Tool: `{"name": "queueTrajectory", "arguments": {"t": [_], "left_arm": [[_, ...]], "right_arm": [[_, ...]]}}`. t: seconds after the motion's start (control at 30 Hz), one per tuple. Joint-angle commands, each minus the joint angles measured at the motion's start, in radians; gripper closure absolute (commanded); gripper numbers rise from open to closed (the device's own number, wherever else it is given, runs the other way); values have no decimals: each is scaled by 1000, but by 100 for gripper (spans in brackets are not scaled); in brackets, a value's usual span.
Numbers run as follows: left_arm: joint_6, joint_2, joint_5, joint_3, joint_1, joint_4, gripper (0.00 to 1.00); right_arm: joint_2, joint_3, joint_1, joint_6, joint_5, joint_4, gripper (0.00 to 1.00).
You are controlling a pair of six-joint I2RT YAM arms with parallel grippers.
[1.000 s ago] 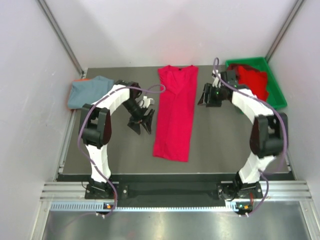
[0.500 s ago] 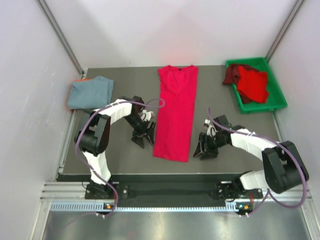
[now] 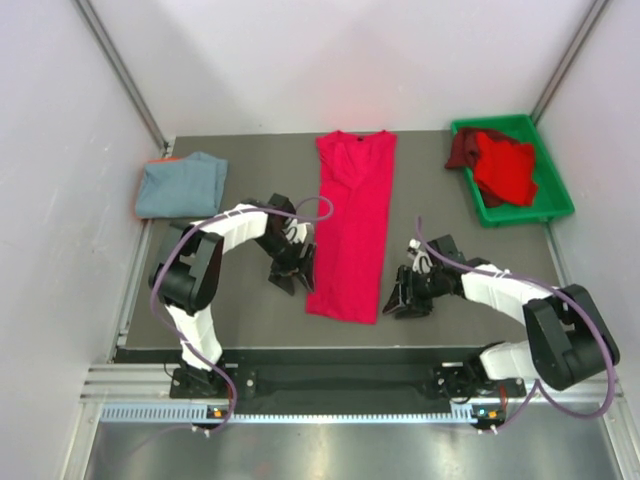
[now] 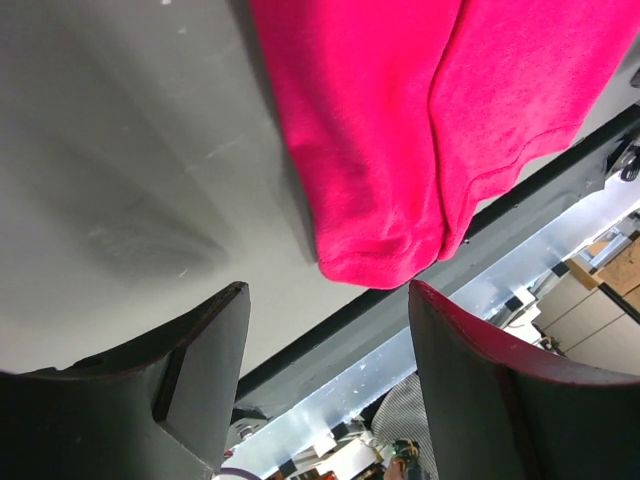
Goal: Fold and stack the t-shirts
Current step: Fold the tshirt
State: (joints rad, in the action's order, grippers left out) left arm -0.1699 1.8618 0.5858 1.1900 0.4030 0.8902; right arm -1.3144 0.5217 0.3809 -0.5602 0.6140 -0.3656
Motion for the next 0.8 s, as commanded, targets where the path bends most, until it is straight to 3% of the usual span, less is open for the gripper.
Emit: {"name": "queueTrajectory", "arguments": {"t": [0.0,0.33,0.77], "left_arm": [[-13,13,-1,0,13,-30,31],[-45,14,-29,-15,105,-54,36],[-52,20,-11,-21,108,-57,37]], "right_arm": [[-35,27,35,-26,27,88,52],[-109,60,122,-75,35,174,55],[-187,132,187,-84,7,171,62]]}}
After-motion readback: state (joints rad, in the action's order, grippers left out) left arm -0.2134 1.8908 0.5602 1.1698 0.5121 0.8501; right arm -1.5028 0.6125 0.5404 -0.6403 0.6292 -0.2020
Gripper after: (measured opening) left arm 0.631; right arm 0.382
